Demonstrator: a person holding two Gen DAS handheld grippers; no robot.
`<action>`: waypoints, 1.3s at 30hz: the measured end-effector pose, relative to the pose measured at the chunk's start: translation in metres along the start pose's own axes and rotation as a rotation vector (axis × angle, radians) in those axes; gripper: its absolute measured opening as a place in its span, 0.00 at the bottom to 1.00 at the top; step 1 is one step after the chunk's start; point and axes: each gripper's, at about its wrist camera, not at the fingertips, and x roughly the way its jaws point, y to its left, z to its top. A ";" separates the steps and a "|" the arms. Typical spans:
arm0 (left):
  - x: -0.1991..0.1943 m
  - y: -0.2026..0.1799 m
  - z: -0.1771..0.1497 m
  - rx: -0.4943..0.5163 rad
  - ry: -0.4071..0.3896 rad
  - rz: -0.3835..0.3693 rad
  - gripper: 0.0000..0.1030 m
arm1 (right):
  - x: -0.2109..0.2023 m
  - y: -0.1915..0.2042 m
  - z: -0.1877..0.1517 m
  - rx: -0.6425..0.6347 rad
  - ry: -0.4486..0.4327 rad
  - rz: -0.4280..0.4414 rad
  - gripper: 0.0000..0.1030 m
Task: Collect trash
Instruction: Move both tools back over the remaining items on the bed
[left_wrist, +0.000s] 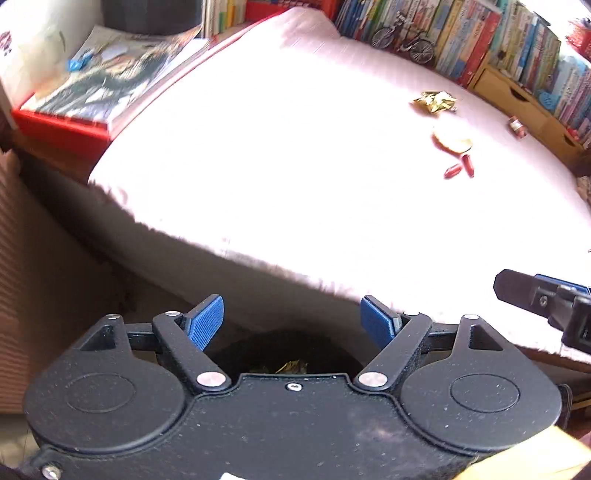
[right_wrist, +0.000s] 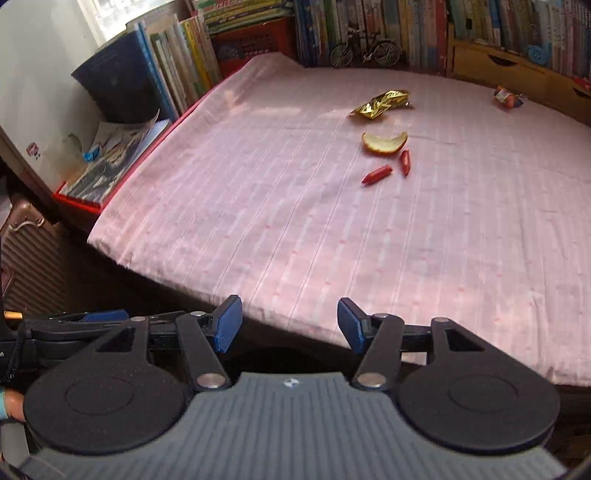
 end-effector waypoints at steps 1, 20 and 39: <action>-0.005 -0.005 0.009 0.010 -0.019 -0.014 0.78 | -0.005 -0.006 0.010 0.017 -0.026 -0.014 0.69; 0.032 -0.171 0.144 0.056 -0.134 -0.101 0.82 | 0.007 -0.145 0.168 0.049 -0.216 -0.112 0.75; 0.165 -0.236 0.192 -0.098 0.002 -0.027 0.62 | 0.129 -0.230 0.248 -0.028 -0.065 -0.029 0.75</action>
